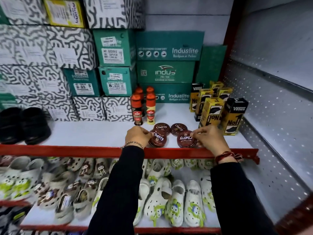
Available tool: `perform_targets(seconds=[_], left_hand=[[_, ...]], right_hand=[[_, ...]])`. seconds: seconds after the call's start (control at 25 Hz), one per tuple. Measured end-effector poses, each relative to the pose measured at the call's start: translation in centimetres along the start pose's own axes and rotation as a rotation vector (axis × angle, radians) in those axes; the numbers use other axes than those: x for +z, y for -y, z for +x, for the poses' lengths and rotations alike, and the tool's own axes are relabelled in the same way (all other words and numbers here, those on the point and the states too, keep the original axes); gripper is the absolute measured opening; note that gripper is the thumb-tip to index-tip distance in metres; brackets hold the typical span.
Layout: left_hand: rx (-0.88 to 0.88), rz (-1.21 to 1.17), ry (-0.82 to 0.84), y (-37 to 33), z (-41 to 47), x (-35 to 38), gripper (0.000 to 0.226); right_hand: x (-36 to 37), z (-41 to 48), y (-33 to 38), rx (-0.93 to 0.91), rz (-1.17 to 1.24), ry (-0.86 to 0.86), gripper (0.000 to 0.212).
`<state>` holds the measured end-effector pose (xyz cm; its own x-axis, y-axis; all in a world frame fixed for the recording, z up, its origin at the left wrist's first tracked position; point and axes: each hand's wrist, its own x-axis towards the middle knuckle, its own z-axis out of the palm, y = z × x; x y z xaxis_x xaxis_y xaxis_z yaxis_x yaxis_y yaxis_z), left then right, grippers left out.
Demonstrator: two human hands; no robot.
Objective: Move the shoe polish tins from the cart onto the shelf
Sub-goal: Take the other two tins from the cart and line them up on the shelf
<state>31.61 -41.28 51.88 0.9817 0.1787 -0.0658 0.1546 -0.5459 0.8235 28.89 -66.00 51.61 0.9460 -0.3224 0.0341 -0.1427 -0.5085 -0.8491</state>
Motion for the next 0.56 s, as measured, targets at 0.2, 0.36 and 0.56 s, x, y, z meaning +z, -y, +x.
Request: perform_targets(seconds=[0.2, 0.36, 0.56], left_hand=[[0.030, 0.182, 0.152, -0.8, 0.7, 0.2, 0.027], [0.002, 0.227, 0.217, -0.9, 1.3, 0.6, 0.027], [0.075, 0.232, 0.159, -1.0, 0.9, 0.2, 0.021]], right_hand=[[0.2, 0.4, 0.5, -0.005, -0.157, 0.021, 0.012], [0.3, 0.0, 1.2, 0.019, -0.119, 0.032, 0.007], [0.4, 0.2, 1.2, -0.024, -0.147, 0.018, 0.019]])
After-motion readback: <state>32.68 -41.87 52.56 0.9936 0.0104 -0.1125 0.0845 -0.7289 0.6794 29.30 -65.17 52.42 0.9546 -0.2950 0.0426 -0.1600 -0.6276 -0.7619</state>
